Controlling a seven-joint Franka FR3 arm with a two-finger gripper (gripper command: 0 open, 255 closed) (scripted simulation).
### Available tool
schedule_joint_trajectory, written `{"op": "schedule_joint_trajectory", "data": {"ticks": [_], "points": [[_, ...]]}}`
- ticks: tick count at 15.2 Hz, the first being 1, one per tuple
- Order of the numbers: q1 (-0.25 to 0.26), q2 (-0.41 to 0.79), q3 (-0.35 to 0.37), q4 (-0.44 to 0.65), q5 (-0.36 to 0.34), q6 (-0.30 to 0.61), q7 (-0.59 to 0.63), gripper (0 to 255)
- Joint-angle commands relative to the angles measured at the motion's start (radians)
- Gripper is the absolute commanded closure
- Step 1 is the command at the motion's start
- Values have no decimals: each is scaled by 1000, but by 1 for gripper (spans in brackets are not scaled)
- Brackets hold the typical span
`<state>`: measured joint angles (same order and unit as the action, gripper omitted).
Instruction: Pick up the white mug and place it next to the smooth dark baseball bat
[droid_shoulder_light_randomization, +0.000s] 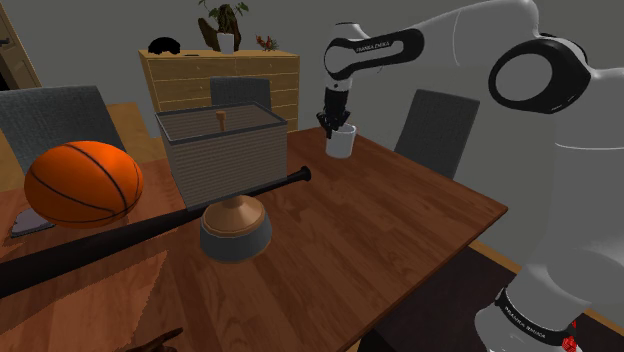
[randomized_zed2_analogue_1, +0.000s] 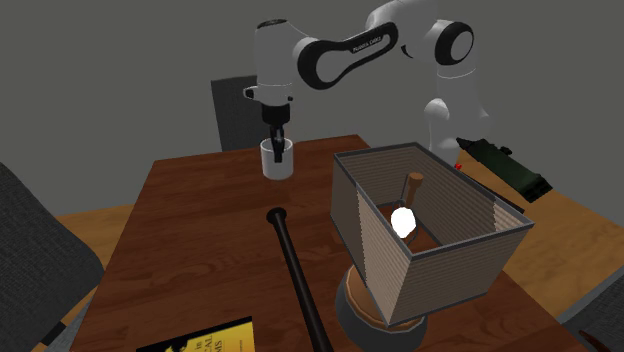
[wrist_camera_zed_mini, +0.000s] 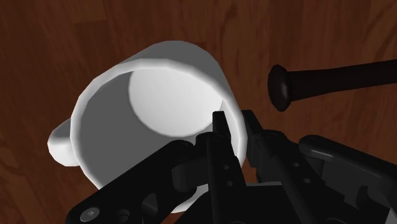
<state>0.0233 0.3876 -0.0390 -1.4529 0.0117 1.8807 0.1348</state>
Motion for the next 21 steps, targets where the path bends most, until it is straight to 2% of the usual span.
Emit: {"op": "schedule_joint_trajectory", "data": {"ticks": [1,12,16,21], "points": [[-1,-2,0,21,0,-23,-1,255],[-2,7,-1,178,0,-172,-1,255],[44,-136,17,-28,-12,-108,62,255],[96,-282,51,-224,-23,-59,149,255]]}}
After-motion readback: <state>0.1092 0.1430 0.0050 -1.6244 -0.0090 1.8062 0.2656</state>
